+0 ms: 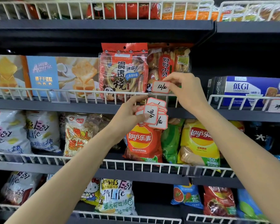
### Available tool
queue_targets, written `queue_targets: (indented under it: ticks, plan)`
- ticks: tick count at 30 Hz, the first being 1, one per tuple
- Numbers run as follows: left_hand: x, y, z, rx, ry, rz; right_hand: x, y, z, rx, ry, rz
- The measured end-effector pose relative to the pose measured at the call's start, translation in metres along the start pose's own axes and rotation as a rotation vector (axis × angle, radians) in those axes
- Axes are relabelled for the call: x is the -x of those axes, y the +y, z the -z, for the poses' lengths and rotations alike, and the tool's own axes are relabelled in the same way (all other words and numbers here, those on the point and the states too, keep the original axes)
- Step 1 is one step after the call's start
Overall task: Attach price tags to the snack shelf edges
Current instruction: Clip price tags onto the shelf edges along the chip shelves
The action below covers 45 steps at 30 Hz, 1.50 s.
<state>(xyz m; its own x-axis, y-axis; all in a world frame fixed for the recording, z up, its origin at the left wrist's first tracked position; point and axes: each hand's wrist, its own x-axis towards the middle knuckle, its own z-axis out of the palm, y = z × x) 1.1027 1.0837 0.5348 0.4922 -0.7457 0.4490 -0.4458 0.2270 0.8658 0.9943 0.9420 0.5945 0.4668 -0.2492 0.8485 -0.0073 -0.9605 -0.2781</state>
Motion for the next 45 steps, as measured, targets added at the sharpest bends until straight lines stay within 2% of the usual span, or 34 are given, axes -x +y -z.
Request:
queue_targets:
  ticks: [7,12,16,23,32,45]
  plan:
    - [0.001,-0.002,0.003,-0.009,-0.070,0.012,-0.001,-0.002,0.000,0.026,-0.046,0.029]
    - [0.003,-0.003,0.006,-0.048,-0.090,0.021,-0.001,-0.004,0.002,0.021,0.010,0.056]
    - [0.003,-0.003,0.007,-0.063,-0.095,0.025,-0.001,-0.001,-0.002,0.115,-0.064,0.045]
    - [0.001,-0.004,0.005,-0.051,-0.067,0.015,0.010,-0.001,-0.010,0.302,0.016,0.040]
    - [0.001,-0.003,0.004,-0.034,-0.070,0.010,0.015,0.000,-0.010,0.375,-0.029,0.068]
    - [0.000,-0.001,0.004,-0.045,-0.067,0.002,0.015,0.000,-0.008,0.291,-0.069,0.021]
